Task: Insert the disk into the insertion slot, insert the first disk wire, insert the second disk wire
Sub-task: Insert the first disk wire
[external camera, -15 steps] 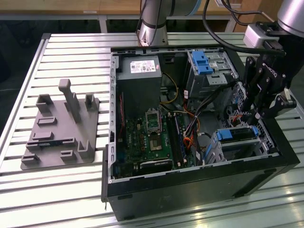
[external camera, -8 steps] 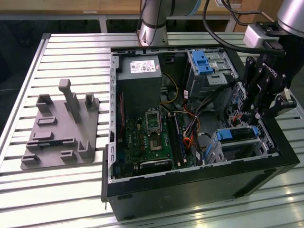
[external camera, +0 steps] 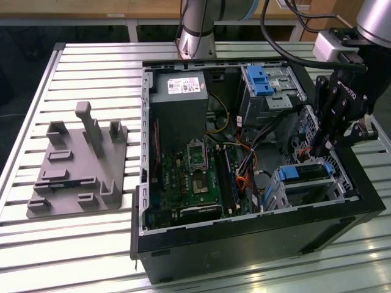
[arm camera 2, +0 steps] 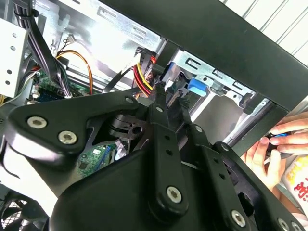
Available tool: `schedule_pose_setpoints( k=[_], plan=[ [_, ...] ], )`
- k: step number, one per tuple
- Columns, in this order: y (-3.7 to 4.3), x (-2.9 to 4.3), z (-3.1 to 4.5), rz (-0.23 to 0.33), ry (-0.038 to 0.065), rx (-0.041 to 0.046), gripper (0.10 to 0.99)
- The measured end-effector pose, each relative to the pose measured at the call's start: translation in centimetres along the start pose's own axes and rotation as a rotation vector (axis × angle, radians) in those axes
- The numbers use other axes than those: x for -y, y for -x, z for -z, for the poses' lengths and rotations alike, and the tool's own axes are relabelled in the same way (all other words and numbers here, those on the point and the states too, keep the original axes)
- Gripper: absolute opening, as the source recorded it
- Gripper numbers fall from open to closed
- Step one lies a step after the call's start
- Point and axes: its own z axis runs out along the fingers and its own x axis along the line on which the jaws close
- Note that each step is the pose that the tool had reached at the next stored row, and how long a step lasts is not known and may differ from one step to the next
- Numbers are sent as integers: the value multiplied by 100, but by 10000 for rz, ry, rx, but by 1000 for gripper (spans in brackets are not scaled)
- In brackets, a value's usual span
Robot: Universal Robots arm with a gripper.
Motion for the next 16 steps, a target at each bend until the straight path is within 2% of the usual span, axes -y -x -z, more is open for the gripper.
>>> schedule_pose_setpoints(
  k=[3, 9, 10, 11, 16],
  plan=[
    [-1, 0, -4, 0, -11, 35, 267],
    [0, -6, -13, -2, -20, 51, 267],
    [0, -13, -14, -3, -22, 51, 251],
    [0, -22, -14, -2, -26, 51, 184],
    [0, -46, -14, -2, -40, 50, 165]
  ],
)
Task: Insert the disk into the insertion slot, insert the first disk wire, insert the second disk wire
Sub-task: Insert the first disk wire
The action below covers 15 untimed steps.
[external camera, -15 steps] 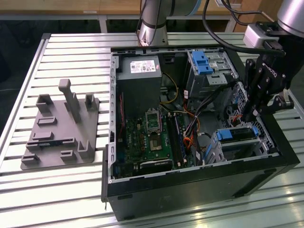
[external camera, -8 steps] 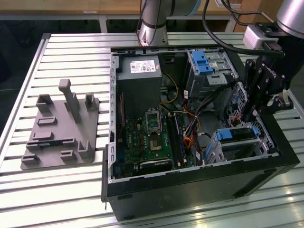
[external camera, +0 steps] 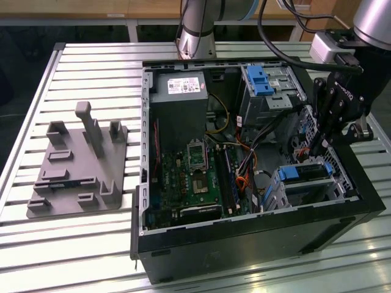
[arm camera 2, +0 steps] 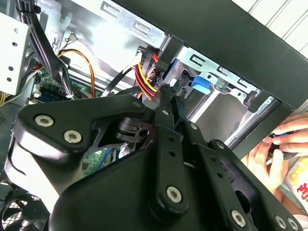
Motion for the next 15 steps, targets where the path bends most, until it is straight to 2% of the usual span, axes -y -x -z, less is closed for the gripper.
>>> schedule_pose_setpoints(
  k=[5, 9, 15],
  plan=[
    [2, 2, 1, 0, 7, -2, 165],
    [3, 28, 1, 20, 100, -2, 165],
    [-40, 28, -6, 24, 100, 6, 165]
  ],
)
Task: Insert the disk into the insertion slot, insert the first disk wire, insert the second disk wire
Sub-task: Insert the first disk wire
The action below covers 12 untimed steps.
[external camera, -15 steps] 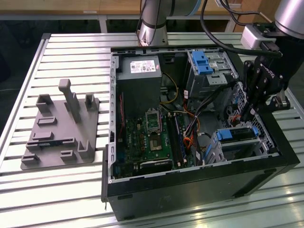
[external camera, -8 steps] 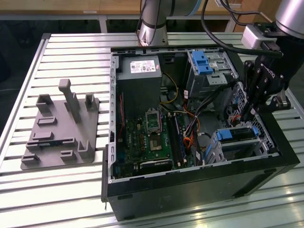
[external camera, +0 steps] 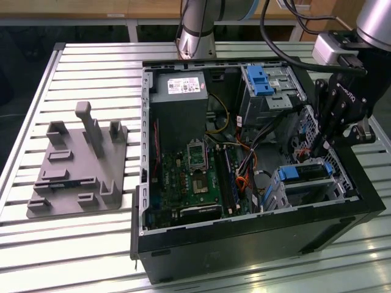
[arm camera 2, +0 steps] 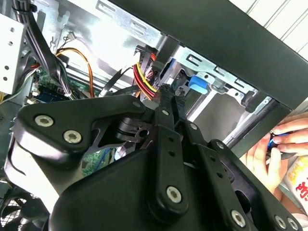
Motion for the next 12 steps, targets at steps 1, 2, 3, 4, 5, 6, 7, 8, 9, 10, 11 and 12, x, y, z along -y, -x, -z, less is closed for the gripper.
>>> schedule_pose_setpoints(
  k=[1, 2, 3, 4, 5, 6, 7, 8, 9, 10, 11, 12],
  plan=[
    [-9, -1, -2, 0, 0, 2, 165],
    [-17, -3, -4, 0, 0, 3, 165],
    [-23, -4, -6, 0, 0, 3, 165],
    [-27, -6, -8, 0, 0, 5, 165],
    [-30, -8, -10, 0, -3, 14, 165],
    [-34, -12, -10, -1, -15, 32, 165],
    [-37, -16, -11, -1, -32, 56, 165],
    [-41, -19, -12, -2, -45, 76, 165],
    [-46, -22, -13, -2, -52, 84, 165],
    [-53, -23, -15, -2, -55, 87, 165],
    [-61, -22, -16, -1, -56, 87, 165],
    [-68, -22, -18, -1, -56, 88, 165]
  ],
)
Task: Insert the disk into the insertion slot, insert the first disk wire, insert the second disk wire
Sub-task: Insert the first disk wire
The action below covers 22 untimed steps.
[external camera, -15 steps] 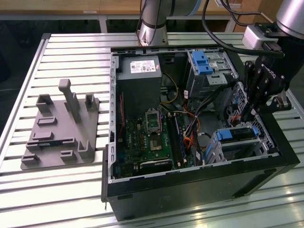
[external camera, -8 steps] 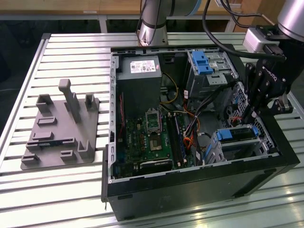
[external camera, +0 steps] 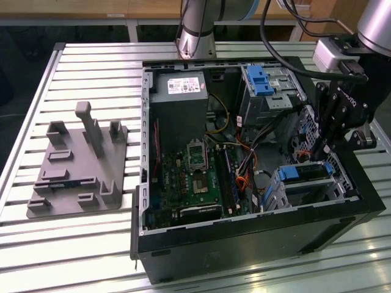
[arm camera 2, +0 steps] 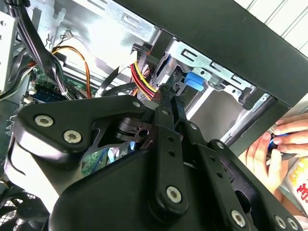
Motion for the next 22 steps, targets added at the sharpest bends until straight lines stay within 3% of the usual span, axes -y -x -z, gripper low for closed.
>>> schedule_pose_setpoints(
  k=[18, 22],
  plan=[
    [-34, 0, -41, -1, 0, 1, 165],
    [-54, 1, -66, -46, 4, -50, 165]
  ],
)
